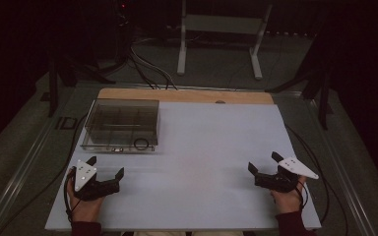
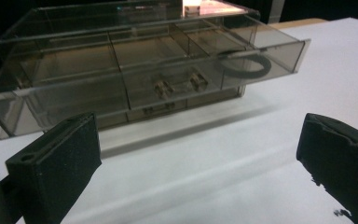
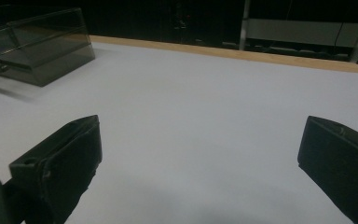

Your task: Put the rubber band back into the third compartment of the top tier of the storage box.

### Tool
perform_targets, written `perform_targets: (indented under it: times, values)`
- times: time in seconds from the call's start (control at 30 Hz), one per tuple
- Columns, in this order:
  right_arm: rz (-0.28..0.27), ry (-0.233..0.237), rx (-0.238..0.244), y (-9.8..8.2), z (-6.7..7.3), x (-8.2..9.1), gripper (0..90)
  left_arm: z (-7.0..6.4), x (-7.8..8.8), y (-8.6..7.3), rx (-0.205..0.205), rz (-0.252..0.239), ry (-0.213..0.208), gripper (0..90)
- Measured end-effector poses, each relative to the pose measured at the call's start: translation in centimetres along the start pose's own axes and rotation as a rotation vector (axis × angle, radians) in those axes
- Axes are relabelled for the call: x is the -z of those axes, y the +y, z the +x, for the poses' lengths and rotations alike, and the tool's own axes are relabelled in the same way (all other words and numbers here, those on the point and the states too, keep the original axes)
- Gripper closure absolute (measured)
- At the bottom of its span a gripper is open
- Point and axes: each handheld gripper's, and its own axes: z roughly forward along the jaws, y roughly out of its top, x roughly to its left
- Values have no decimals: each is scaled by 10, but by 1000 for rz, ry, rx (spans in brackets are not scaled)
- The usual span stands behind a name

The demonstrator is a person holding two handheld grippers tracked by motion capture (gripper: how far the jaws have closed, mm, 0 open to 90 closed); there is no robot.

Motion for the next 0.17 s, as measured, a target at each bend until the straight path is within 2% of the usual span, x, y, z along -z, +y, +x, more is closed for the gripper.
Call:
perform_targets:
  times: [0.17]
  values:
    - [-4, -15, 6, -5, 1, 5, 2, -1, 0, 1, 10, 1, -4, 5]
